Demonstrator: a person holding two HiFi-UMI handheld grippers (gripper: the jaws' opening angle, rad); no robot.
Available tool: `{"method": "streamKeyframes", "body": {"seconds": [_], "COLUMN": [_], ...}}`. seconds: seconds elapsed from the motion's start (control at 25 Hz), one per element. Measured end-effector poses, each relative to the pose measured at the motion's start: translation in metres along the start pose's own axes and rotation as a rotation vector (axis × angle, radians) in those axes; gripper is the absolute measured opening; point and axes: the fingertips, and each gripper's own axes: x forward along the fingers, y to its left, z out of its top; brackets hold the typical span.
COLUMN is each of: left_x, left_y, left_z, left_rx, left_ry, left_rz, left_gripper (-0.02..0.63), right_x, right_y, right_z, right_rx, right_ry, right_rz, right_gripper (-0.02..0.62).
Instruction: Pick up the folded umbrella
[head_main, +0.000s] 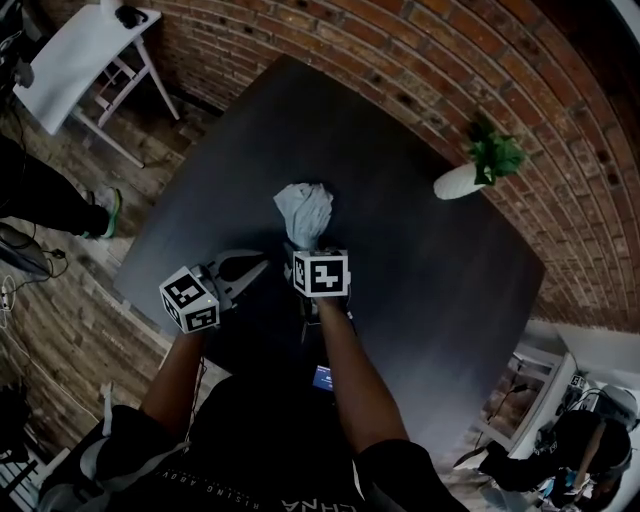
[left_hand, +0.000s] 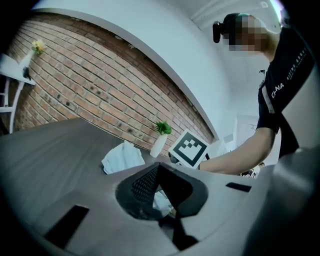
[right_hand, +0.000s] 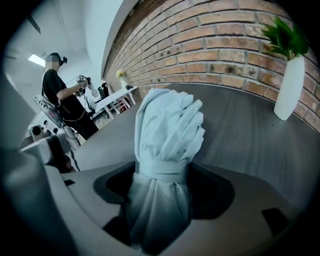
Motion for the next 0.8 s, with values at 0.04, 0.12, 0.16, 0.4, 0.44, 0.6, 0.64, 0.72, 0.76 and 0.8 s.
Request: {"method": "streamKeyframes", "body": {"seconds": [0.04, 0.12, 0.16, 0.4, 0.44, 0.6, 0.64, 0.72, 0.76, 0.8], "left_x": [-0.001, -0.003, -0.004, -0.008, -0.008, -0.006, -0.006, -0.006, -0.007, -0.008], "left_y": [0.001, 0.002, 0.003, 0.002, 0.001, -0.007, -0.009, -0.014, -0.016, -0.018], "left_z": [-0.001, -0.003, -0.003, -0.007, -0.007, -0.008, -0.009, -0.011, -0.012, -0.013], "left_rx": [-0.003, -0.007, -0.01, -0.015, -0.014, -0.009, -0.009, -0.009, -0.008, -0.008], "left_ry": [0.001, 0.005, 0.006, 0.011, 0.011, 0.014, 0.017, 0.023, 0.026, 0.029], "left_rz": [0.002, 0.005, 0.007, 0.01, 0.009, -0.003, -0.005, -0.007, -0.005, -0.002], "left_gripper": [0.003, 0.003, 0.003, 0.003, 0.003, 0.003, 0.003, 0.003, 0.003, 0.003], "right_x": [0.002, 0.006, 0.007, 0.007, 0.007, 0.007, 0.006, 0.004, 0.003, 0.001], "right_y": [-0.001, -0.002, -0.003, -0.007, -0.007, -0.009, -0.01, -0.012, -0.012, -0.012], "right_z": [0.0, 0.0, -0.001, -0.002, -0.002, -0.001, -0.001, -0.003, -0.004, -0.005], "right_rx": [-0.007, -0.017, -0.017, 0.01, 0.018, 0.072, 0.086, 0.106, 0.116, 0.128], "right_ry": [0.004, 0.002, -0.001, -0.012, -0.013, -0.023, -0.023, -0.018, -0.016, -0.014], "right_rz": [-0.011, -0.028, -0.034, -0.03, -0.02, 0.057, 0.074, 0.101, 0.115, 0.13], "right_gripper": [0.309, 0.308, 0.308, 0.307, 0.307, 0.301, 0.301, 0.299, 0.299, 0.299]}}
